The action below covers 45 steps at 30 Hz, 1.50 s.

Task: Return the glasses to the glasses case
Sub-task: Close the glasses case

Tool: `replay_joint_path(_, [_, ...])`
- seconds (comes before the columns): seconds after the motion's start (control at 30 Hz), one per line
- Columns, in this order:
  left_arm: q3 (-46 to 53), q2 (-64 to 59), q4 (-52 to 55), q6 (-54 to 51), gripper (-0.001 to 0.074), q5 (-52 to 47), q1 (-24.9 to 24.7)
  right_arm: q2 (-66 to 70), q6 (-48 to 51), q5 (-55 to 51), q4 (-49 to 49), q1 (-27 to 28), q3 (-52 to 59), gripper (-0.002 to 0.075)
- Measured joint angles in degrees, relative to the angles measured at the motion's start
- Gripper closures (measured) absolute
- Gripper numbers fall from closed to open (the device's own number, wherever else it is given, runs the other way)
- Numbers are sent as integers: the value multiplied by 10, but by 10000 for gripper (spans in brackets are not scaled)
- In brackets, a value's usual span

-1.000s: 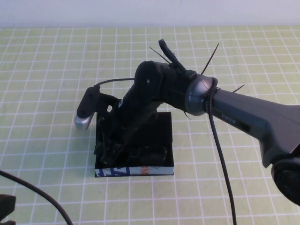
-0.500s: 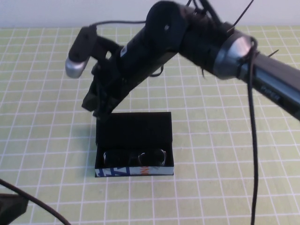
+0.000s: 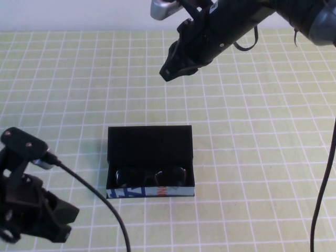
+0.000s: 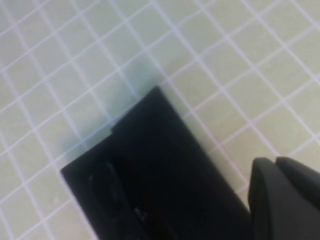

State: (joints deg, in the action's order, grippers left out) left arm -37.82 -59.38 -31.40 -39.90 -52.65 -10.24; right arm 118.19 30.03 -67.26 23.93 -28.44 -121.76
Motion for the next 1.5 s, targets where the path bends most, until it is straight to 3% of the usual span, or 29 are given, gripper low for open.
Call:
replay_joint_path(0.1, [-3, -51, -30, -33, 738, 46, -28, 14, -9, 10, -3, 15, 0, 742])
replay_joint_path(0.33, [-3, -146, -52, -52, 738, 193, -156, 68, -12, 24, -3, 16, 0, 742])
replay_joint_path(0.47, [-3, -199, -80, -53, 738, 272, -190, 99, -12, 40, -3, 17, 0, 742])
replay_joint_path(0.87, [-3, -308, -125, -59, 738, 350, -193, 168, -12, 64, 27, 36, 0, 742])
replay_joint_path(1.5, [-4, -313, -150, -61, 738, 384, -193, 170, 78, -21, 149, 32, 1, 742])
